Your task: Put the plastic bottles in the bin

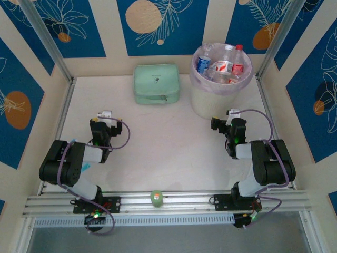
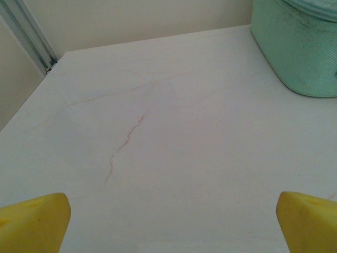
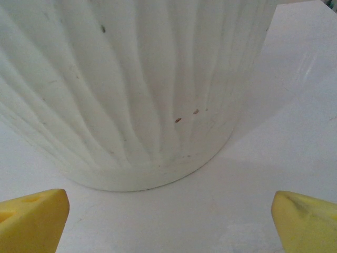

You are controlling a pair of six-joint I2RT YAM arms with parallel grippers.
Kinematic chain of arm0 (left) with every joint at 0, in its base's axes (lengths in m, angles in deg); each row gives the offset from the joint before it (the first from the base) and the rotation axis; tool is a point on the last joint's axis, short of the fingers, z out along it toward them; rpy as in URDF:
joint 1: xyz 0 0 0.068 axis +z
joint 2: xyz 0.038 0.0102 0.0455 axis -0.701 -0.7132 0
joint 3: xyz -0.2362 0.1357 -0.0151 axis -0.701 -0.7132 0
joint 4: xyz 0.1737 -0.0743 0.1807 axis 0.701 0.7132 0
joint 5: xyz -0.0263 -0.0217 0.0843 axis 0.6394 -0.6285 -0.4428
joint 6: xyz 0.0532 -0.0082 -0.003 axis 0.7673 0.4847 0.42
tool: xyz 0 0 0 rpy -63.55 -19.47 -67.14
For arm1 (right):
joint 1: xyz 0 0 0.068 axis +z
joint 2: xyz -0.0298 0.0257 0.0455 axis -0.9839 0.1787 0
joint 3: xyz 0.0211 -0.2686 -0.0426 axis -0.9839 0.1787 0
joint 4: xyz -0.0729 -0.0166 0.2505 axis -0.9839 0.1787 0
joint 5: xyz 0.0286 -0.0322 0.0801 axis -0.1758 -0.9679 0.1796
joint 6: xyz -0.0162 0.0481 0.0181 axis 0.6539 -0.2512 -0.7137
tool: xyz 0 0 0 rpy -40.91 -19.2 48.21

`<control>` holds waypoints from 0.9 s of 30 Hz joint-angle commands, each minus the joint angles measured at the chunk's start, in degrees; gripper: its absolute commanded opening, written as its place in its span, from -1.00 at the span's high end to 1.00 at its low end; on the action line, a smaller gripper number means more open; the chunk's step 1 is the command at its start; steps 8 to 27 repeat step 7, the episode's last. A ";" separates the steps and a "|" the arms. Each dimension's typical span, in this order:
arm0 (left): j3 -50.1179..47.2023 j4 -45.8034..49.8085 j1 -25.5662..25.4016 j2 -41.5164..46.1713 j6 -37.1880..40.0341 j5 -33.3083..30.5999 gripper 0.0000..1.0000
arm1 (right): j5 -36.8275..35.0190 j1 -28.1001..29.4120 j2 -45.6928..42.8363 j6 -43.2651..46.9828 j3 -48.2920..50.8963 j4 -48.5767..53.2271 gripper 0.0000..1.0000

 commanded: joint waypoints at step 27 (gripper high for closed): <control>-0.52 -1.82 0.65 -0.46 -0.87 1.01 -0.99 | -0.35 -0.09 -0.03 -0.58 -1.31 -0.58 -0.98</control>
